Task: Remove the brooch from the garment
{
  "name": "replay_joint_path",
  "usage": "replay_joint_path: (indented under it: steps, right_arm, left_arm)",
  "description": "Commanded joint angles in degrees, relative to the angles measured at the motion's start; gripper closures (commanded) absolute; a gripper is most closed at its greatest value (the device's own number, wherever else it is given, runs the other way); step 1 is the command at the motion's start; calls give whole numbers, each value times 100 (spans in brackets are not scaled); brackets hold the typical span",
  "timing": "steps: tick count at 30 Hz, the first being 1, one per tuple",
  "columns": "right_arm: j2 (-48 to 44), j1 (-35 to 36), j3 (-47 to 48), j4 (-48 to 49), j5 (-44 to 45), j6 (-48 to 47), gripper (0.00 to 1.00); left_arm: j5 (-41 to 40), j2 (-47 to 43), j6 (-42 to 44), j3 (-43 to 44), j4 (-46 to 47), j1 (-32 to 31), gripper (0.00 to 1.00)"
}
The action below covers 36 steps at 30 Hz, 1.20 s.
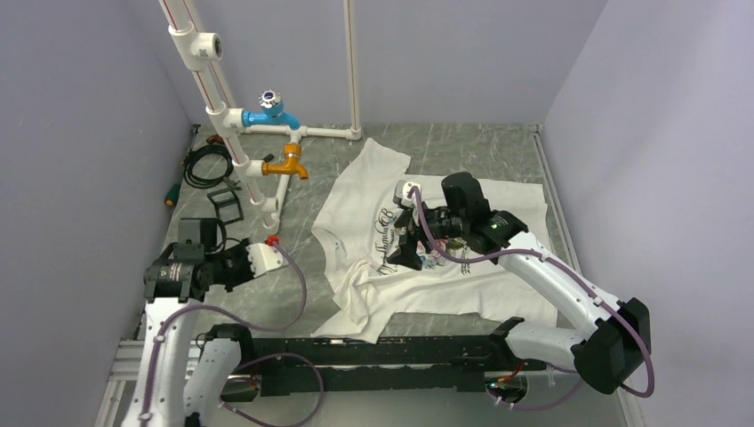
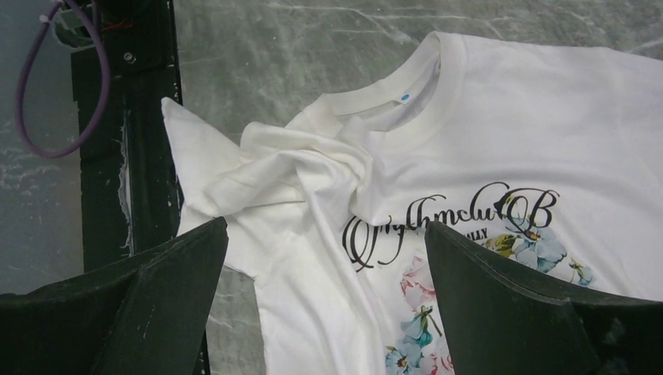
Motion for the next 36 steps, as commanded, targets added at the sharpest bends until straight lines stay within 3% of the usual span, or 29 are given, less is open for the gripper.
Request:
replay_joint_path:
  steps: [1,6,12,15,19,24,26,31,36]
  right_arm:
    - [101,-14,388,-4,23,-18,0]
    - [136,-13,423,-48,52,-77,0]
    - [123,-14,345,-39,132,-69,0]
    - [134,-14,335,-73,173,-99,0]
    - [157,-14,285,-110,296,-186,0]
    - [121,-22,185,-109,409,-178,0]
    - [89,-22,121,-71,423,-163,0]
    - [76,-22,-6,35,482,-171,0]
    - [79,-40,-55,92,511,-190,0]
  left_arm:
    - [276,513,1542,88,-548,1683,100]
    - [968,1687,2378,706,-488,3529,100]
    - [1590,2131,2163,736,989,4455,100]
    - [1901,2061,2015,452,1710,4608,100]
    - [2322,1519,2519,-456,2701,4758,100]
    - [2702,634,2612,-2427,5481,4813,100]
    - [2883,708,2626,-2711,6346,4812,100]
    - [3396,1324,4320,-2288,5139,4813,100]
    - [3484,1670,5038,-2537,5601,4805,100]
